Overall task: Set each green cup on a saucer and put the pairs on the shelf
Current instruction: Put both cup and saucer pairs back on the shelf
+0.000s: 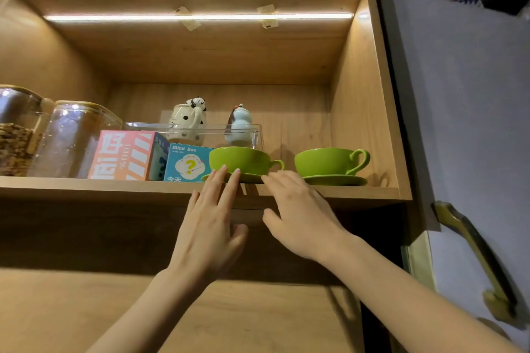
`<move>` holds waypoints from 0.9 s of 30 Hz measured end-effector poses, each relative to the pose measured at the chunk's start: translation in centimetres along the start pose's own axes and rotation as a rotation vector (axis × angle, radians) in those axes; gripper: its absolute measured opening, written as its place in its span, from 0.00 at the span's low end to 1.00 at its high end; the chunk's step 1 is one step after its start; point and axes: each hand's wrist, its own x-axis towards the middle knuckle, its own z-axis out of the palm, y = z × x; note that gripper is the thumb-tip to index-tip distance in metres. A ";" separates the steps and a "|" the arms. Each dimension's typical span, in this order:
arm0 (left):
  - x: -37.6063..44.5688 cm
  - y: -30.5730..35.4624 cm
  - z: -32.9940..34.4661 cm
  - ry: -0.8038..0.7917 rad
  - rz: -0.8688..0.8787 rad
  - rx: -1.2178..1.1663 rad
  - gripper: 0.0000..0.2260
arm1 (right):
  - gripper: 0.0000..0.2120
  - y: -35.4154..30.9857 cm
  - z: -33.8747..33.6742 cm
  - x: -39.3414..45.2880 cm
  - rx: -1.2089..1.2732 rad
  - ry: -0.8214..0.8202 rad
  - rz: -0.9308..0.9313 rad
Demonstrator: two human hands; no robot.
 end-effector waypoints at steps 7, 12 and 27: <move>1.5 5.7 0.6 0.007 0.178 -0.081 0.31 | 0.24 2.6 -1.9 -2.0 -0.237 0.074 0.082; 4.3 8.6 1.6 -0.170 0.075 -0.165 0.29 | 0.26 3.7 -2.8 -2.5 -0.208 0.023 0.073; 4.0 7.2 3.1 -0.084 0.131 -0.055 0.32 | 0.21 8.2 -2.9 -2.9 0.226 0.120 0.090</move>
